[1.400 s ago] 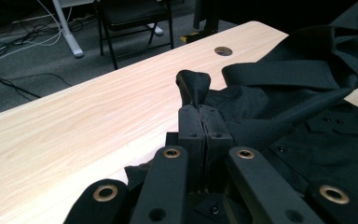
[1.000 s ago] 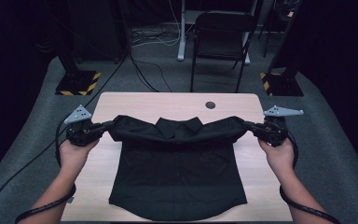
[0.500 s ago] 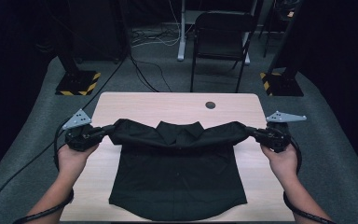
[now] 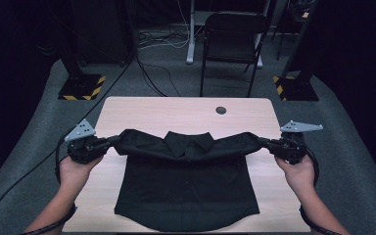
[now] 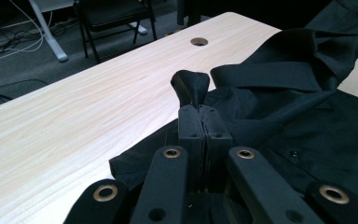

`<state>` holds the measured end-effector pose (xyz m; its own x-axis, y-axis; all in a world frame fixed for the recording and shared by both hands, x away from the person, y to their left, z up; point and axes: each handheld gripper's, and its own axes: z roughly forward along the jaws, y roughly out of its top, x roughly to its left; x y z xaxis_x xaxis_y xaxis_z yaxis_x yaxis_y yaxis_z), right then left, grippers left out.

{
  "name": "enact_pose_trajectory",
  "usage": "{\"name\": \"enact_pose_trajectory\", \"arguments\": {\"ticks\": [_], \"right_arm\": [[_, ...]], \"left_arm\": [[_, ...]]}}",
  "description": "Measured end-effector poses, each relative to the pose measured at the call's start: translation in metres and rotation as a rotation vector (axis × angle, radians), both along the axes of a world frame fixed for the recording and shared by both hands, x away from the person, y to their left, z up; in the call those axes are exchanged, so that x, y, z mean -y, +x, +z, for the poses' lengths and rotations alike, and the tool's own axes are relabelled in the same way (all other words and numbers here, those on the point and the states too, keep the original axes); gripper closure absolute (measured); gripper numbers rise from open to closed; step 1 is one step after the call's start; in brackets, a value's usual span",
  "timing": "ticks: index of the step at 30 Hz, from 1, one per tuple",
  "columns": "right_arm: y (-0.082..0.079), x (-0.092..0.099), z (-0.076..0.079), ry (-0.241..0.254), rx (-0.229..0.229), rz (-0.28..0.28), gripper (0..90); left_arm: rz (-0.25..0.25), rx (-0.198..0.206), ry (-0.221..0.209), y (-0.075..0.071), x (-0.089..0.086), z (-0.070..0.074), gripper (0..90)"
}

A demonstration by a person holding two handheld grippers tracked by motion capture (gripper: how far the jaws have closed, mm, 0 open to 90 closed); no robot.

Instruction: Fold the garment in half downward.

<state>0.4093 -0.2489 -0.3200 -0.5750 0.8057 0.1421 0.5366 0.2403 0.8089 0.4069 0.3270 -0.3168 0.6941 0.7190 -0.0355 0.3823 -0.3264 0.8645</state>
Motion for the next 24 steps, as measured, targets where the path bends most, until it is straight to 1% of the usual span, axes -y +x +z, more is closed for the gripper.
{"name": "enact_pose_trajectory", "arguments": {"ticks": [9, 14, 20, 24], "right_arm": [[-0.009, 0.000, -0.004, 0.003, -0.014, 0.019, 89.1], [-0.014, 0.001, -0.007, 0.012, -0.021, 0.024, 89.1], [-0.018, 0.001, -0.012, 0.009, -0.032, 0.032, 89.0], [-0.022, 0.000, -0.014, -0.002, -0.036, 0.042, 89.0]], "left_arm": [[-0.016, -0.007, -0.002, -0.009, -0.001, -0.005, 88.4], [-0.021, -0.011, -0.012, -0.014, -0.002, -0.008, 88.4], [-0.029, -0.020, -0.013, -0.021, -0.003, -0.013, 88.4], [-0.032, -0.026, -0.015, -0.024, -0.003, -0.017, 88.4]]}}
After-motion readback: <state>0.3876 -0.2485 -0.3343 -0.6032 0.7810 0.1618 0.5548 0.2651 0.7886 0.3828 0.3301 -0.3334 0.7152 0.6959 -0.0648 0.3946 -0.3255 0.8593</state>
